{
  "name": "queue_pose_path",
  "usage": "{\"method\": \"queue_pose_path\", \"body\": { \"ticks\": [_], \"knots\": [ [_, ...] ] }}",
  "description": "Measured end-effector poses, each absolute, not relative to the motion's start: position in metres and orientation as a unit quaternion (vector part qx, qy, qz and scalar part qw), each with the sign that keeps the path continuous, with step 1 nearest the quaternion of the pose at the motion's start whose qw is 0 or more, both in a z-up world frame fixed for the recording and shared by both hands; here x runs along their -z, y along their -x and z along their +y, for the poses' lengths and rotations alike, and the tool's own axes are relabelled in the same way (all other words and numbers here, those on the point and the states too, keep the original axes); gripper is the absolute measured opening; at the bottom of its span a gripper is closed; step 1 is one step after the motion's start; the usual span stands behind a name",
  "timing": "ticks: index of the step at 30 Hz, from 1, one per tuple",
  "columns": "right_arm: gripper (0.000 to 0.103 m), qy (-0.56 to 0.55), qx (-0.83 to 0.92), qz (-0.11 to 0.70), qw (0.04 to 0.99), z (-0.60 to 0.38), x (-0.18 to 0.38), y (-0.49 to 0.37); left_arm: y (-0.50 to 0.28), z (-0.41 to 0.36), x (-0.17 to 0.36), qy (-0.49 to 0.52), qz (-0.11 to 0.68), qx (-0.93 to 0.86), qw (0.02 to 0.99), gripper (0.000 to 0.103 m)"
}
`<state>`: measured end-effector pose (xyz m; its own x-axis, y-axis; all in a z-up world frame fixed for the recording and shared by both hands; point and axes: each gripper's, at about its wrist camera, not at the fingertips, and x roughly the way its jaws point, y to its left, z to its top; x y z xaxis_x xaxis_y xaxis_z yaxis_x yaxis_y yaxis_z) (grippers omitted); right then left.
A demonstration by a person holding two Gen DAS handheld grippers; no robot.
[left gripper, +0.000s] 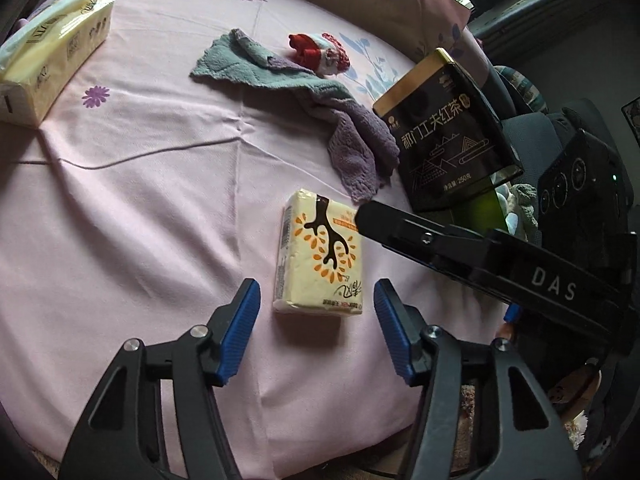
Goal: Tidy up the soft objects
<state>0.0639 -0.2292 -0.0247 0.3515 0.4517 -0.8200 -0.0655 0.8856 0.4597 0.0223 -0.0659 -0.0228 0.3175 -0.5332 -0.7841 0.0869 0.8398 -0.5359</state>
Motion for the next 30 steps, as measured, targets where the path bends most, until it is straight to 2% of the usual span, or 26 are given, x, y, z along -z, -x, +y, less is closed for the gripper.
{"method": "queue_pose_path", "body": {
  "ticks": [4,13,26,30],
  "knots": [
    [0.05,-0.182,-0.165,0.569,0.784,-0.225,0.041,-0.068,-0.023,-0.08,0.034,0.183,0.567,0.201,0.778,0.04],
    [0.05,-0.158,-0.147,0.561,0.799,-0.224,0.042,-0.064,-0.022,-0.09,0.026,0.166,0.544,0.209,0.795,0.035],
    [0.05,-0.117,-0.126,0.337,0.926,-0.277,-0.103,-0.01,0.006,-0.145,-0.104,0.101,0.337,0.309,0.884,0.035],
    [0.05,-0.128,-0.099,0.288,0.944,-0.313,-0.133,-0.002,-0.006,-0.179,-0.132,0.097,0.308,0.347,0.88,0.035]
  ]
}}
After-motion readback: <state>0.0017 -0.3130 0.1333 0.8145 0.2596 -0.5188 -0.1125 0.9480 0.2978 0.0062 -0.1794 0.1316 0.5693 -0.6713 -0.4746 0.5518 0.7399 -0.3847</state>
